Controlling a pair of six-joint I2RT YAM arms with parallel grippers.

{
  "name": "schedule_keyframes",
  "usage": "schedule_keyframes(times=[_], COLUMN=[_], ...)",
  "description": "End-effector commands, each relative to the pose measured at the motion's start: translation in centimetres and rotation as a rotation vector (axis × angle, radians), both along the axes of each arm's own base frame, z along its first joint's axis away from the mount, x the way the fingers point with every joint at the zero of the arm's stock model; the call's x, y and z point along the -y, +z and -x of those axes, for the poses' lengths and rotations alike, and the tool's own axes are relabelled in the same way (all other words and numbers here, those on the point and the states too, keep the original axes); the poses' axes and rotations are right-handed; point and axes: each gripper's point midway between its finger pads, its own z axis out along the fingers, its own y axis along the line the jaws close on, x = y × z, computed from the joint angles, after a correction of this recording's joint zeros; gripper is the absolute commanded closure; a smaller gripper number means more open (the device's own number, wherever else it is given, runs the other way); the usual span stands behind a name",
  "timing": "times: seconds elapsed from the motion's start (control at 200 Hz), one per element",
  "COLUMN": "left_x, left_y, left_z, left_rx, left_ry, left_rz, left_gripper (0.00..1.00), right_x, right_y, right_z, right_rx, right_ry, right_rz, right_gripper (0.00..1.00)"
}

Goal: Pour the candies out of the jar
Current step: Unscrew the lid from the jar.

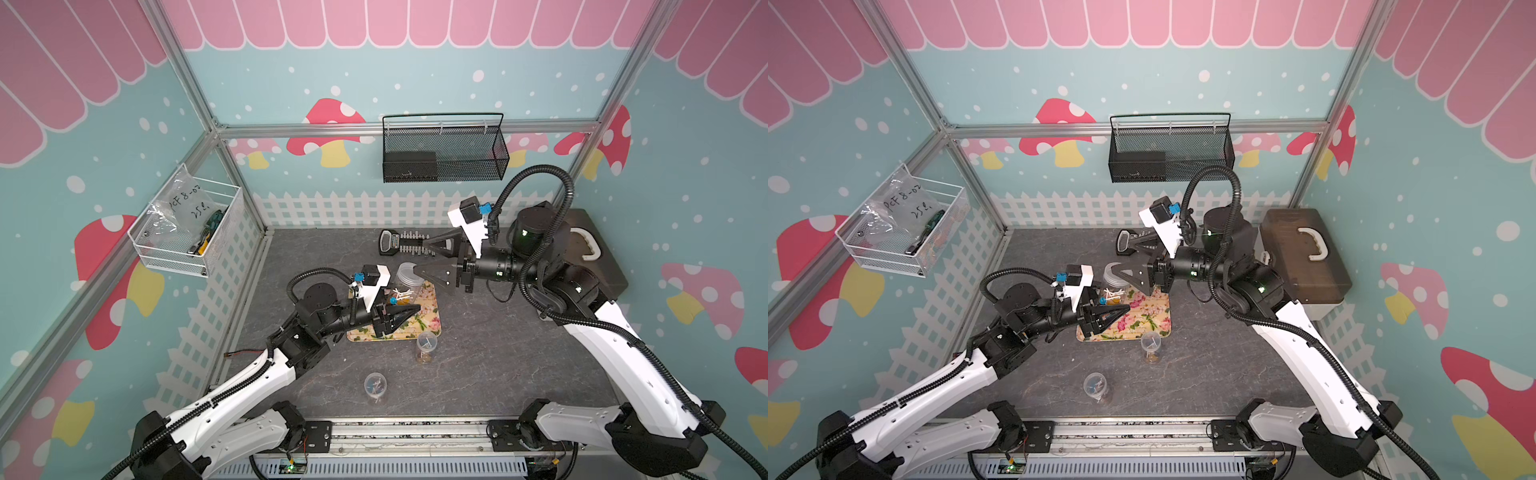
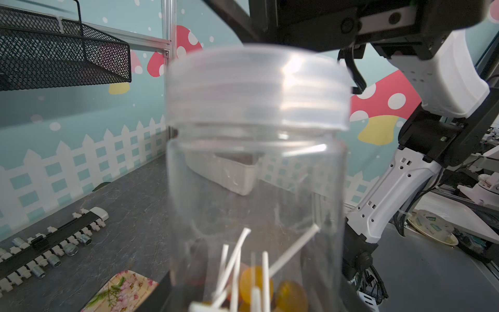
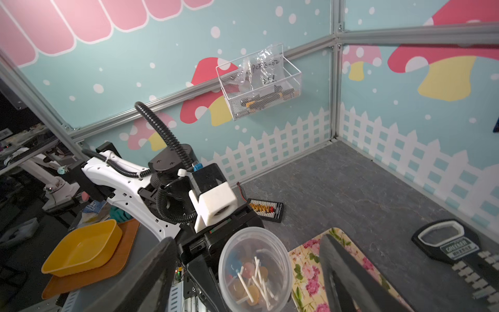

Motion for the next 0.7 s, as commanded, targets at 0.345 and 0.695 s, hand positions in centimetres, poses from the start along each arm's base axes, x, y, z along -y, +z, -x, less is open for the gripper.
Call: schedule_keyframes(times=[0.345,0.695], left_x=[-0.4,-0.4], left_y=[-0.2,0.0], left_z=[-0.2,-0.1], left_rx=[0.022,0.024], left_ry=[0.027,0.023], left_rz=[-0.012,-0.008], left_gripper=[0.47,0.47], right_x=[-1.8,-1.7], right_y=[-4.4,-4.2], right_z=[-0.2,-0.9], right_rx=[-0.138,-0.107], right_ry=[-0.044,-0.072], right_rz=[0.114,0.118], right_gripper=[0.26,0.51])
